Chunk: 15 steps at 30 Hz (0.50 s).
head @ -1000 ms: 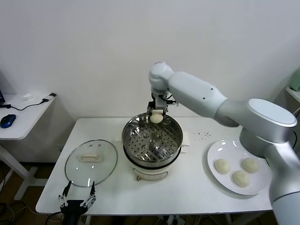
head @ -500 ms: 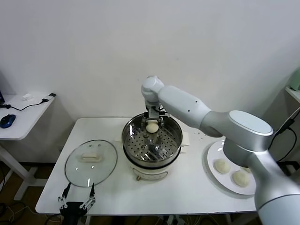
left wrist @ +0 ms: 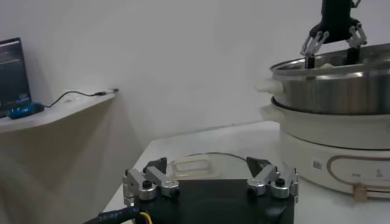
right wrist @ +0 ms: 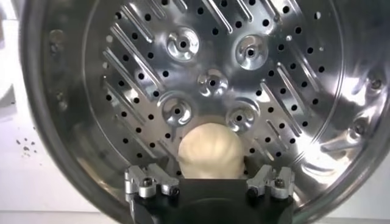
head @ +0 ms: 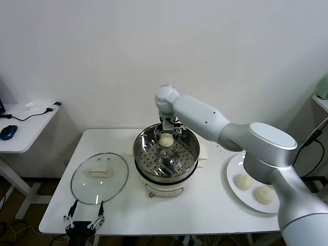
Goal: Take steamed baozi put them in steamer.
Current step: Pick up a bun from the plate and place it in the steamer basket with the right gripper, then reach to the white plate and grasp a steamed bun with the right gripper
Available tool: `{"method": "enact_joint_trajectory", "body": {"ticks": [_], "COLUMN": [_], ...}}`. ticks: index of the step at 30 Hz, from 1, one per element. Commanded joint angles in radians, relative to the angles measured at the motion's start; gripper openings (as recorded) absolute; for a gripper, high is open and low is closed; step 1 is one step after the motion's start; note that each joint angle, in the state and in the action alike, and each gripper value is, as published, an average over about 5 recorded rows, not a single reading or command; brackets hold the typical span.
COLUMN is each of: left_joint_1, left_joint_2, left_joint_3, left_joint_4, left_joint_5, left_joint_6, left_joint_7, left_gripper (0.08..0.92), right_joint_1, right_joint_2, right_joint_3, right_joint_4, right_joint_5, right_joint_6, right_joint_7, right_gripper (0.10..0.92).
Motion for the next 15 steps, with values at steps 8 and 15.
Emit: {"method": "enact_joint_trajectory", "body": {"ticks": [8, 15], "left_joint_1": [-0.002, 0.011], "left_joint_2": [-0.013, -0.013], "left_joint_3": [0.012, 0.017], "left_joint_4": [-0.024, -0.026], "left_joint_5": [0.009, 0.015], "left_joint_6": [0.008, -0.004], "left_joint_7": [0.0, -0.002], "left_gripper": [0.823, 0.823], "right_joint_1": [0.262, 0.352], "right_joint_2": [-0.435, -0.701], "right_joint_3": [-0.147, -0.379], "right_joint_4": [0.255, 0.379], "right_joint_5": [0.582, 0.821], "right_joint_6": [-0.289, -0.714], "right_joint_7": [0.047, 0.154], "right_gripper": [0.823, 0.823]}}
